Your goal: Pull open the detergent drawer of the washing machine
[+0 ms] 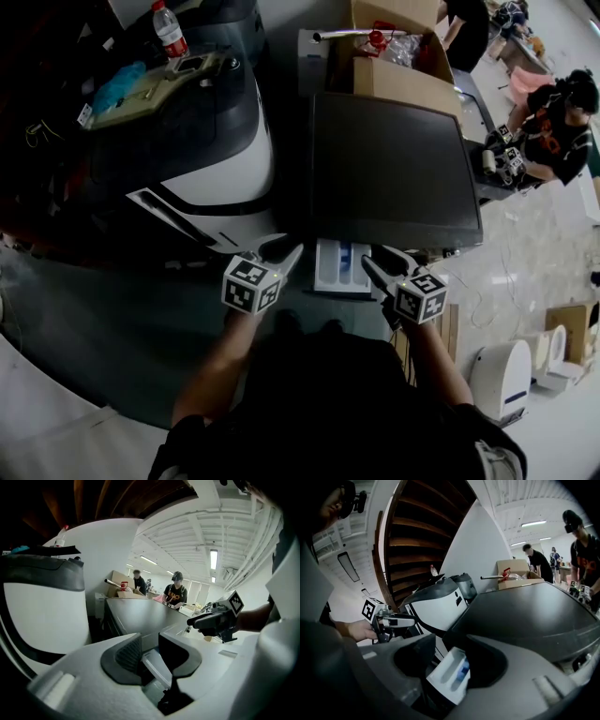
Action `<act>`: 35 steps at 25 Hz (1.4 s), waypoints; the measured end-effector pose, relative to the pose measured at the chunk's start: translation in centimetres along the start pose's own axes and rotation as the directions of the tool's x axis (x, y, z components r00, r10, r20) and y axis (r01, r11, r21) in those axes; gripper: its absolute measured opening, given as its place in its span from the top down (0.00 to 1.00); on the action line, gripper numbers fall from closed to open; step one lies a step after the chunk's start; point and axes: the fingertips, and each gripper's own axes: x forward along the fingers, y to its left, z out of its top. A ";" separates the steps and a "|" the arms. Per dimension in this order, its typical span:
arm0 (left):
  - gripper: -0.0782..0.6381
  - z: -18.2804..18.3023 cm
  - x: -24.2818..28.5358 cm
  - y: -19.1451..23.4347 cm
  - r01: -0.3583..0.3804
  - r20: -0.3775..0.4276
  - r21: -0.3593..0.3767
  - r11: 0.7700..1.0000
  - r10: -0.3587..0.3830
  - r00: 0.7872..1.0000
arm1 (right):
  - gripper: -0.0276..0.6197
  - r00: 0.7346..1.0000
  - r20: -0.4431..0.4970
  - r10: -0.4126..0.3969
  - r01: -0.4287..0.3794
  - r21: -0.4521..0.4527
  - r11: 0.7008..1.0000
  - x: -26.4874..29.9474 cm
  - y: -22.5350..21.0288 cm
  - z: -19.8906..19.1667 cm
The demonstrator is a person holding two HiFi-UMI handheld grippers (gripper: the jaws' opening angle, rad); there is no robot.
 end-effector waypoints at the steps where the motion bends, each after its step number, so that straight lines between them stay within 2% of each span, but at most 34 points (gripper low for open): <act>1: 0.72 0.7 -0.1 0.4 0.003 0.011 0.010 1.000 -0.003 1.000 | 0.65 1.000 0.012 -0.007 0.007 -0.003 1.000 0.4 0.3 0.7; 9: 0.76 3.5 -0.1 4.1 0.020 0.053 0.068 0.998 -0.024 0.998 | 0.70 0.994 0.091 -0.052 0.057 -0.054 0.997 1.6 2.1 4.9; 13: 0.77 5.8 -0.7 4.3 0.000 0.096 0.051 0.999 -0.005 0.995 | 0.73 0.995 0.086 -0.059 0.069 -0.127 0.989 0.3 1.4 6.6; 16: 0.79 7.9 -1.0 4.1 -0.021 0.127 0.035 0.999 0.016 0.992 | 0.78 0.991 0.124 -0.051 0.071 -0.161 0.984 -0.7 0.5 9.5; 20: 0.80 10.2 -0.6 2.1 -0.026 0.151 0.049 0.998 0.019 0.988 | 0.82 0.979 0.203 0.005 0.034 -0.191 0.981 -2.6 0.0 13.6; 23: 0.80 11.8 -0.1 0.4 -0.025 0.168 0.068 0.997 0.013 0.986 | 0.85 0.957 0.279 0.072 -0.016 -0.198 0.980 -4.3 0.4 16.4; 26: 0.81 13.2 0.5 0.0 -0.041 0.185 0.078 0.996 0.026 0.982 | 0.93 0.941 0.314 0.123 -0.046 -0.240 0.970 -5.4 0.9 18.5; 30: 0.81 14.2 0.8 0.0 -0.073 0.194 0.078 0.994 0.057 0.979 | 0.95 0.931 0.330 0.158 -0.061 -0.288 0.956 -6.0 1.6 19.4; 35: 0.82 15.9 0.9 -0.5 -0.101 0.244 0.066 0.993 0.082 0.966 | 0.95 0.916 0.361 0.177 -0.079 -0.268 0.960 -5.7 1.6 18.9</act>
